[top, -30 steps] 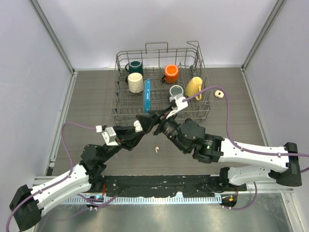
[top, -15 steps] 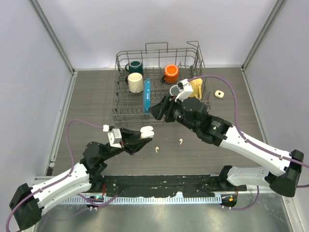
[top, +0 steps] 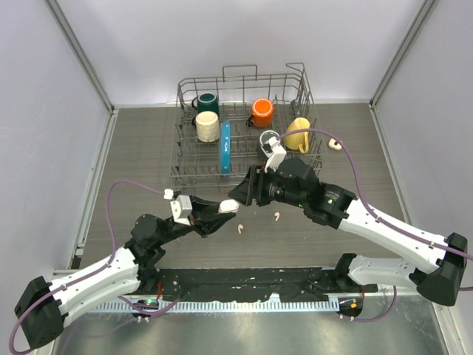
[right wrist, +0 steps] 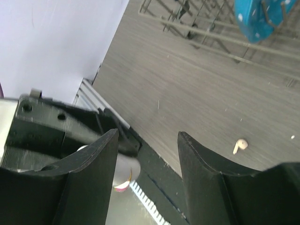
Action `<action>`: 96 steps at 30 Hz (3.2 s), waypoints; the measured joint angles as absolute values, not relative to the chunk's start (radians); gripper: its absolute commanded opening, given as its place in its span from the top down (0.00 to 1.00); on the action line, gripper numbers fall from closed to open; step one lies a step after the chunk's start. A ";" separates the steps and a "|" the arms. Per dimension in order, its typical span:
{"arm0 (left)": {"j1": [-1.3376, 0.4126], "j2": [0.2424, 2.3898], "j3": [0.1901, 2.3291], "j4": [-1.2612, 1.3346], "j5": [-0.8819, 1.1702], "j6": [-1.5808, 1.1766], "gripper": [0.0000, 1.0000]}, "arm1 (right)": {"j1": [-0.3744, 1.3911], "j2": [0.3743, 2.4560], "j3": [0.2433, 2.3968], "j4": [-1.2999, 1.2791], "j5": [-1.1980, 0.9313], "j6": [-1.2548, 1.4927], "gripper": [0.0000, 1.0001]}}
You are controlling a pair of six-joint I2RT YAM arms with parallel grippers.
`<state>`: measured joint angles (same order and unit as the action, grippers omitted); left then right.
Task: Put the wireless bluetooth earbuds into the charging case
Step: Close the charging case, then place the charging case at the center of the board, then pick up the charging case at the center of the board.
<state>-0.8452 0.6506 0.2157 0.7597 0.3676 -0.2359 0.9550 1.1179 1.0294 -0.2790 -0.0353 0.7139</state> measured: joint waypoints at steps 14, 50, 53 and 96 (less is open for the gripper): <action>-0.850 0.726 0.252 0.710 0.245 -0.329 1.00 | 0.954 0.987 0.926 -0.308 0.078 0.733 0.39; -0.846 0.866 0.114 0.157 -0.269 -1.150 0.91 | 0.927 0.891 0.794 -0.450 0.364 0.867 0.39; -0.844 0.848 0.090 0.194 -0.269 -1.161 0.81 | 0.927 0.874 0.794 -0.450 0.365 0.867 0.39; -0.836 0.507 0.336 -0.483 -0.487 -1.144 0.00 | 0.911 0.868 0.787 -0.454 0.370 0.837 0.29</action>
<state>-0.8356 0.5068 0.3359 -0.4831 -0.4873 -1.1442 0.9112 0.8684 0.7872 -0.4538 0.3702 0.8368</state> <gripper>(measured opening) 0.976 0.625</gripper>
